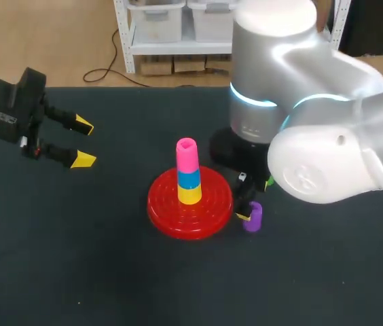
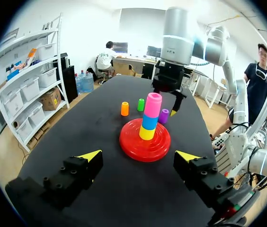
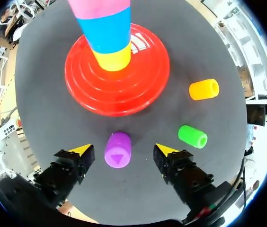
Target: Pick up and stack the cylinders on the red base in this order: pink,purple,orange,green
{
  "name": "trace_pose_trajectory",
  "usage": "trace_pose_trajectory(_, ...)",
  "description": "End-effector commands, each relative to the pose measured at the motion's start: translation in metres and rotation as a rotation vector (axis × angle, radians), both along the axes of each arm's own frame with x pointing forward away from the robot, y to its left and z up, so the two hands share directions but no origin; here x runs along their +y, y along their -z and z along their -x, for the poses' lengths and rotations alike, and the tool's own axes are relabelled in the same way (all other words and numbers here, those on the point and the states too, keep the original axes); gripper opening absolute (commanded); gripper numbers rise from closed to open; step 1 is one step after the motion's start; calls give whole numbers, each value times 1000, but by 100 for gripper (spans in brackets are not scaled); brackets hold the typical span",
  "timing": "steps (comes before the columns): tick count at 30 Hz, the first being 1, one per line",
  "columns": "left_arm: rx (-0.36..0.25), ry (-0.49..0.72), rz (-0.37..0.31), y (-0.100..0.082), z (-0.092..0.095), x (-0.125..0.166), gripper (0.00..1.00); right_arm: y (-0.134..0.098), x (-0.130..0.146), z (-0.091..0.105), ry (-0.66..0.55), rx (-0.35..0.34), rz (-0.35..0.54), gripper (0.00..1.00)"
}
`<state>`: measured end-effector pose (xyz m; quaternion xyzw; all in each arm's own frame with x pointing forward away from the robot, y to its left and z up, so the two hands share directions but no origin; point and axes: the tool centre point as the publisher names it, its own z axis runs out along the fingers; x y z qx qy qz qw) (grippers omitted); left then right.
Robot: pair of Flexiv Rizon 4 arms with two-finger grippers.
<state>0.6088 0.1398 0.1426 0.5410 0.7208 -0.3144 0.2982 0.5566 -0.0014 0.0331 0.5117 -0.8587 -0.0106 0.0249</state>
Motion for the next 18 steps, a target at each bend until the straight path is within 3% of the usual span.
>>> trace_pose_trajectory(1,-3,0,2,1,0,0,100,4,-7,3,7,-8,-1,74)
trace_pose_trajectory(10,-3,0,2,1,0,0,100,9,-7,3,5,-4,8,61)
trace_pose_trajectory(11,-3,0,2,1,0,0,100,10,-6,4,3,-4,9,58)
trace_pose_trajectory(12,-3,0,2,1,0,0,100,10,-6,4,1,-4,9,50)
trace_pose_trajectory(18,-3,0,2,1,0,0,100,9,-3,7,-15,-2,7,47)
